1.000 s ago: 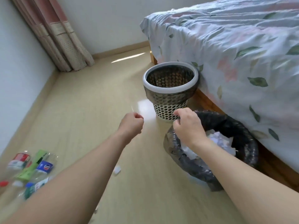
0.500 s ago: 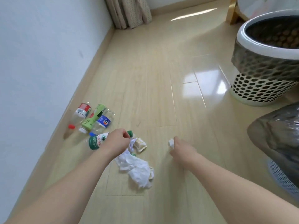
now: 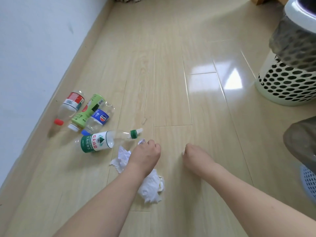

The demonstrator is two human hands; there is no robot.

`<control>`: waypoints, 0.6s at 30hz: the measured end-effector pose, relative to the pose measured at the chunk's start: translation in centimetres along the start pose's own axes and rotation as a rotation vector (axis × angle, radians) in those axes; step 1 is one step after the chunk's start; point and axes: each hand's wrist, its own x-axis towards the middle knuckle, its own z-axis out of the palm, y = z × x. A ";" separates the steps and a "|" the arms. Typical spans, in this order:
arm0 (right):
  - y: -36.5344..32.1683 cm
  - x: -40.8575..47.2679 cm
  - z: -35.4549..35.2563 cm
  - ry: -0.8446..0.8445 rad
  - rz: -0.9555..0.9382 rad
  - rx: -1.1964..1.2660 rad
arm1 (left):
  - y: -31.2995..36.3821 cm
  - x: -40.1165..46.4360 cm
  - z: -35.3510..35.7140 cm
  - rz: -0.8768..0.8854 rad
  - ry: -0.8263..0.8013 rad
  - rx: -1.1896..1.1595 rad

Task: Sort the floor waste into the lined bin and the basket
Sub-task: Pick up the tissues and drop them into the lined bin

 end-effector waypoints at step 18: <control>3.0 -14.9 -17.5 0.166 -0.016 0.071 | 1.8 -4.3 -18.3 -0.266 0.017 -1.455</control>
